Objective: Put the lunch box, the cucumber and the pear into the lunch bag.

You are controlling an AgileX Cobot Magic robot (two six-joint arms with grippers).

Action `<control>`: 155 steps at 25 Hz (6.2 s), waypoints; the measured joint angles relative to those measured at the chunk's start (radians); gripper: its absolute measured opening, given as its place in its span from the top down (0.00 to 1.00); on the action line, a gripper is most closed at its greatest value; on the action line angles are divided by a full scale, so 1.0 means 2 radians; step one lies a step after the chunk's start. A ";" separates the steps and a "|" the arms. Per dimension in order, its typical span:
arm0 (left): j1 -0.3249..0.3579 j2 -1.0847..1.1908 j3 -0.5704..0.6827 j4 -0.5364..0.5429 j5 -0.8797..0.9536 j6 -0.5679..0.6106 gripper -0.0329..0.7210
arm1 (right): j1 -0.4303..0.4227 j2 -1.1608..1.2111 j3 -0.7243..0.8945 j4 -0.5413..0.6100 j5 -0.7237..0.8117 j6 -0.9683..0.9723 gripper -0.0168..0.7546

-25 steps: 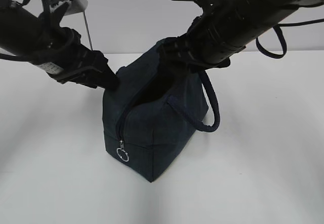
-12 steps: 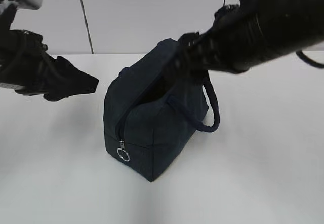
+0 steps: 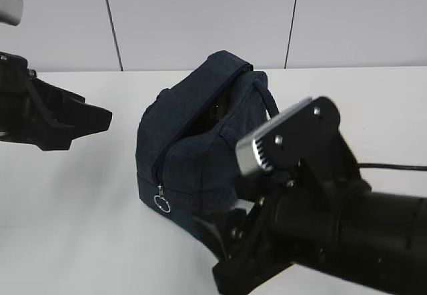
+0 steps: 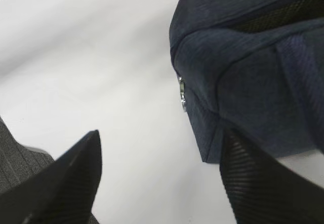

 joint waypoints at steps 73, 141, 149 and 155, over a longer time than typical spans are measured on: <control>0.000 0.000 0.001 0.099 0.171 0.000 0.58 | 0.045 0.339 -0.097 0.064 -0.254 0.027 0.45; 0.000 0.000 0.001 0.099 0.169 0.000 0.63 | 0.046 0.360 -0.130 0.150 -0.245 -0.064 0.98; 0.000 0.000 0.001 0.099 0.166 0.000 0.64 | 0.045 0.314 -0.130 0.152 -0.178 -0.097 0.98; 0.000 0.000 0.001 0.099 0.164 0.000 0.64 | 0.045 0.269 -0.130 0.213 -0.160 -0.177 0.98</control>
